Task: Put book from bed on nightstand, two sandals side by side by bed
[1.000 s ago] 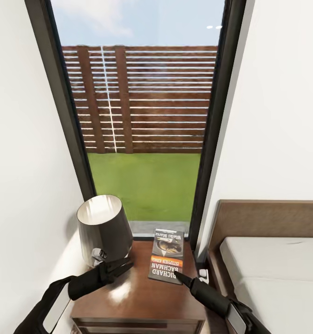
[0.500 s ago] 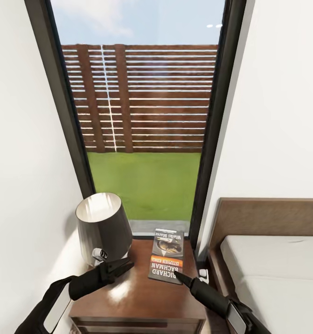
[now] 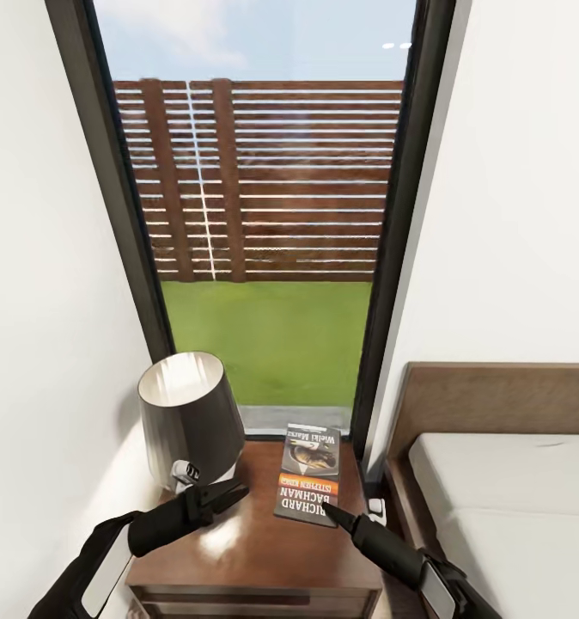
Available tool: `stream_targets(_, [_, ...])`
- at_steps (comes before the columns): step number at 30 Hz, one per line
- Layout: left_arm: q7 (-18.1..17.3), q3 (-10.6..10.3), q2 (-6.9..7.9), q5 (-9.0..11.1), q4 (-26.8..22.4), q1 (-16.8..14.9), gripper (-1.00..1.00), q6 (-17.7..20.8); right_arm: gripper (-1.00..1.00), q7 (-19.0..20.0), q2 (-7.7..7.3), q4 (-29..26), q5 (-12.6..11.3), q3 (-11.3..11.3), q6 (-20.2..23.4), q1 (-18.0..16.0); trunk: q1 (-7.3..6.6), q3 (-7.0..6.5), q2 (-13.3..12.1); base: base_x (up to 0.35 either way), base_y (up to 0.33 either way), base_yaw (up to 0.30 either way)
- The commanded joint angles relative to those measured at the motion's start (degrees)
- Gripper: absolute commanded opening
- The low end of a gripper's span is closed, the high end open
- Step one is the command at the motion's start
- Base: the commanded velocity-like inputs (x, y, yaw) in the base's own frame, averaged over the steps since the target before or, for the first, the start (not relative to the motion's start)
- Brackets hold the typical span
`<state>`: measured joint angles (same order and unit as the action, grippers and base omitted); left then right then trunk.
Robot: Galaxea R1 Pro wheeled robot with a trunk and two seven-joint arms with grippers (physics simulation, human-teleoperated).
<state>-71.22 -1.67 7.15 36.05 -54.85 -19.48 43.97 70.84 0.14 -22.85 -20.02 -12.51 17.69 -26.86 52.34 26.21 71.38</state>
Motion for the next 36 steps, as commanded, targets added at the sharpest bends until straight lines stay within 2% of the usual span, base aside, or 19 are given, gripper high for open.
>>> stream_targets(1, [0.03,-0.17,0.06,0.43,0.01,-0.04,1.0,0.5,-1.0,0.17,0.02,0.0,-0.2,-0.14,0.59,-0.04,0.23,0.24,0.45,0.0,0.0,0.0])
stream_targets(36, [0.12,-0.35,-0.03,0.34,0.01,-0.04,1.0,0.5,-1.0,0.09,0.03,0.09,-0.2,-0.14,0.59,-0.04,7.91,6.53,14.49,0.0,0.0,0.0])
